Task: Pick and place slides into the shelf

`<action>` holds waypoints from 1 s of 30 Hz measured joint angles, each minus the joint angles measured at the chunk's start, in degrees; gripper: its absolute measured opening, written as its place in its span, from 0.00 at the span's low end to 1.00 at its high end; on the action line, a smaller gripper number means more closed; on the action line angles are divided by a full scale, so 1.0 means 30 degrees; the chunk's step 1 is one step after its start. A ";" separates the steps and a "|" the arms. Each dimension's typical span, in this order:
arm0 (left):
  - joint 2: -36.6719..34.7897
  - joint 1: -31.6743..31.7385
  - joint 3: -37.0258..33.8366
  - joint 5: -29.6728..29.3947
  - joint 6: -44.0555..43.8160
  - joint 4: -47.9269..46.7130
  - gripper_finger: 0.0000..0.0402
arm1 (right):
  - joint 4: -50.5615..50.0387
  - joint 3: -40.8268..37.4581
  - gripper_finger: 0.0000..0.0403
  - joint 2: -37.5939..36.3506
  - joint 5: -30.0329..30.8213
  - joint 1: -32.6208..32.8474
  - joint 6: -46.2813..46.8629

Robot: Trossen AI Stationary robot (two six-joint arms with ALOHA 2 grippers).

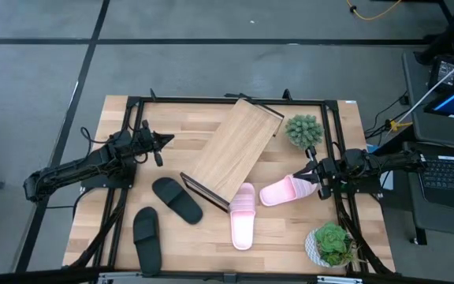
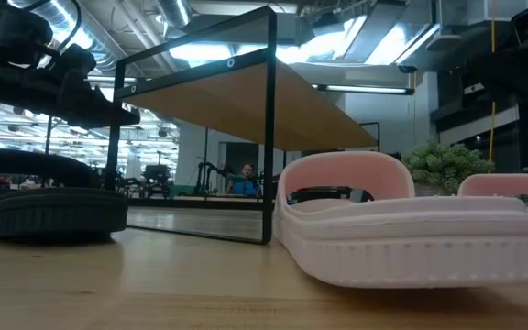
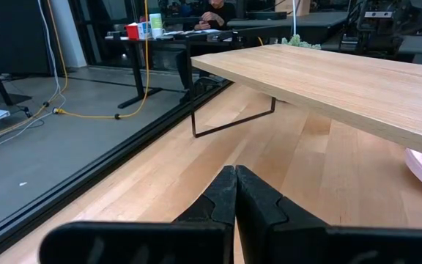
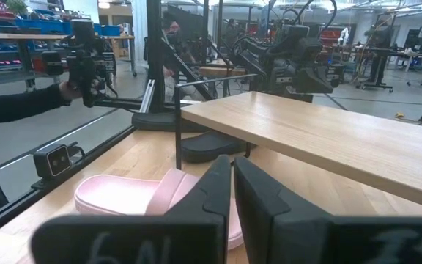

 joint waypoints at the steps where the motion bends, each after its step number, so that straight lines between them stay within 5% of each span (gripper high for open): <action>1: 0.0000 0.0000 0.0000 0.0004 0.0005 0.0005 0.00 | -0.0003 0.0007 0.06 0.0004 0.0004 0.0004 0.0006; 9: 0.0000 0.0000 0.0002 0.0249 -0.0797 0.0340 0.00 | 0.0187 0.0007 0.06 0.0007 0.0004 -0.0001 0.0128; 16: 0.0000 -0.0015 -0.0004 0.5550 0.0078 0.0464 0.00 | 0.0270 0.0007 0.06 0.0007 -0.0004 0.0001 0.0597; 24: 0.0000 -0.0015 -0.0001 0.6091 0.0136 0.0457 0.00 | 0.0256 0.0000 0.06 0.0002 0.0009 -0.0002 0.0570; 30: 0.0000 -0.0015 0.0322 0.6091 -0.0311 0.0449 0.00 | 0.0517 0.0255 0.05 0.0015 0.2058 -0.0011 0.0583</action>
